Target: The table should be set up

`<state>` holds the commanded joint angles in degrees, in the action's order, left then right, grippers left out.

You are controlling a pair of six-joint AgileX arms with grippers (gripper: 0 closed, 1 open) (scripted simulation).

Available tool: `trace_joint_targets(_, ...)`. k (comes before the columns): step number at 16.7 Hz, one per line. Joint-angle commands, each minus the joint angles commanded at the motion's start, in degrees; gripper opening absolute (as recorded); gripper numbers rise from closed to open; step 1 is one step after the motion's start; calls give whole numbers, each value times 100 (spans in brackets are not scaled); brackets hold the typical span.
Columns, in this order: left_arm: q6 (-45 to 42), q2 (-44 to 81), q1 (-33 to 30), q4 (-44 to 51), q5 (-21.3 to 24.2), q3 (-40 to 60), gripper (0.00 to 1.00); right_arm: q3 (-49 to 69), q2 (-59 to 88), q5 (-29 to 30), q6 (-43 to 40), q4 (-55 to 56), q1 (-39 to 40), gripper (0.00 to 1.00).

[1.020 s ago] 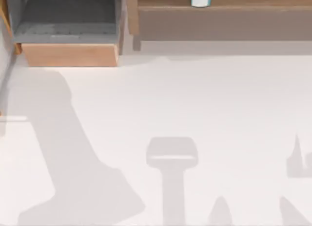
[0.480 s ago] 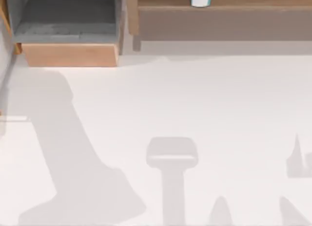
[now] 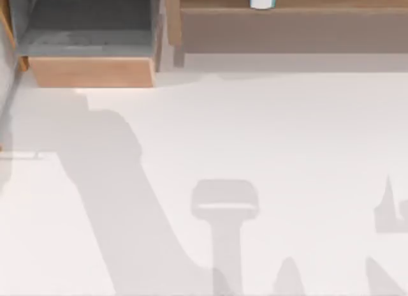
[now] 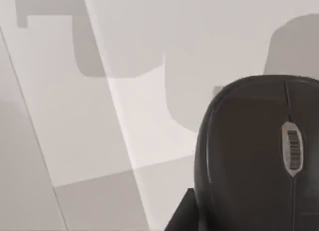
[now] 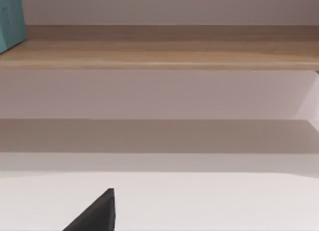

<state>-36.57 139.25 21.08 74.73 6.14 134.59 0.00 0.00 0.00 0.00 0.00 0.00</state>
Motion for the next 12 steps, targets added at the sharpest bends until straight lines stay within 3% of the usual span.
trace_joint_targets(6, -141, -1748, 158, -779, 132, -1458, 0, 0, 0, 0, 0, 0, 0, 100)
trace_joint_targets(12, -431, -3361, 701, -1528, 115, -3676, 0, 0, 0, 0, 0, 0, 0, 100)
